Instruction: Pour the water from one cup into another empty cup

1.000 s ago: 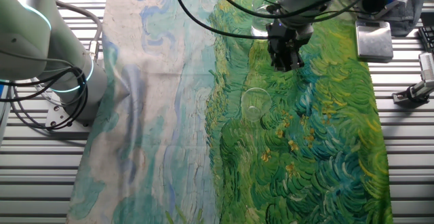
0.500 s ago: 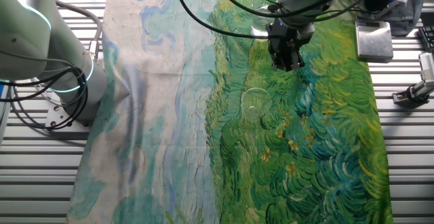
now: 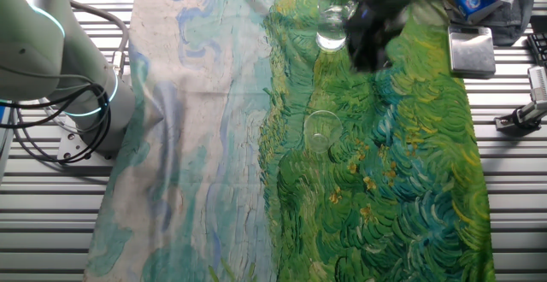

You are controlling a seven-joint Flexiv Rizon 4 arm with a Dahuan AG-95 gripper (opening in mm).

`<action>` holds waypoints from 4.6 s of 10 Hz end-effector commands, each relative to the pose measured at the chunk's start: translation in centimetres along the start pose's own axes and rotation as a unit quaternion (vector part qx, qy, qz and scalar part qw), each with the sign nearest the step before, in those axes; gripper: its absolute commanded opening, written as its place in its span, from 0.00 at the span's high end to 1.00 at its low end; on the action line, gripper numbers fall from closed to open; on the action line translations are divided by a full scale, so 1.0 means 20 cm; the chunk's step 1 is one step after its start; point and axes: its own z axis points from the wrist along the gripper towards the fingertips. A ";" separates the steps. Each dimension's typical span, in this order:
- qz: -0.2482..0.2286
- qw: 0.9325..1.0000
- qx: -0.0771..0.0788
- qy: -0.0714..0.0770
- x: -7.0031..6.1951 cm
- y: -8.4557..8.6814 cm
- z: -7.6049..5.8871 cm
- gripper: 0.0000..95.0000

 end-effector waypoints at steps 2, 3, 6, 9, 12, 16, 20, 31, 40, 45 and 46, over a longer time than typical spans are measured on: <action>-0.013 1.000 0.001 -0.007 -0.01 0.01 -0.01 1.00; -0.007 1.000 0.003 -0.006 -0.01 0.01 -0.01 1.00; 0.002 1.000 0.004 -0.003 -0.01 0.01 -0.01 1.00; -0.011 1.000 -0.003 -0.007 -0.01 -0.01 -0.01 1.00; -0.035 0.999 -0.004 -0.008 -0.01 -0.01 -0.01 1.00; -0.059 0.998 -0.006 -0.014 -0.01 -0.01 -0.01 1.00; -0.066 0.998 -0.003 -0.011 -0.01 -0.01 -0.01 1.00; 0.019 1.000 0.017 0.001 -0.28 0.68 -0.02 1.00; -0.027 1.000 0.015 0.000 -0.28 0.71 -0.02 1.00; -0.058 0.998 0.005 -0.014 -0.28 0.71 -0.02 1.00; -0.061 0.998 -0.001 -0.017 -0.28 0.71 -0.02 1.00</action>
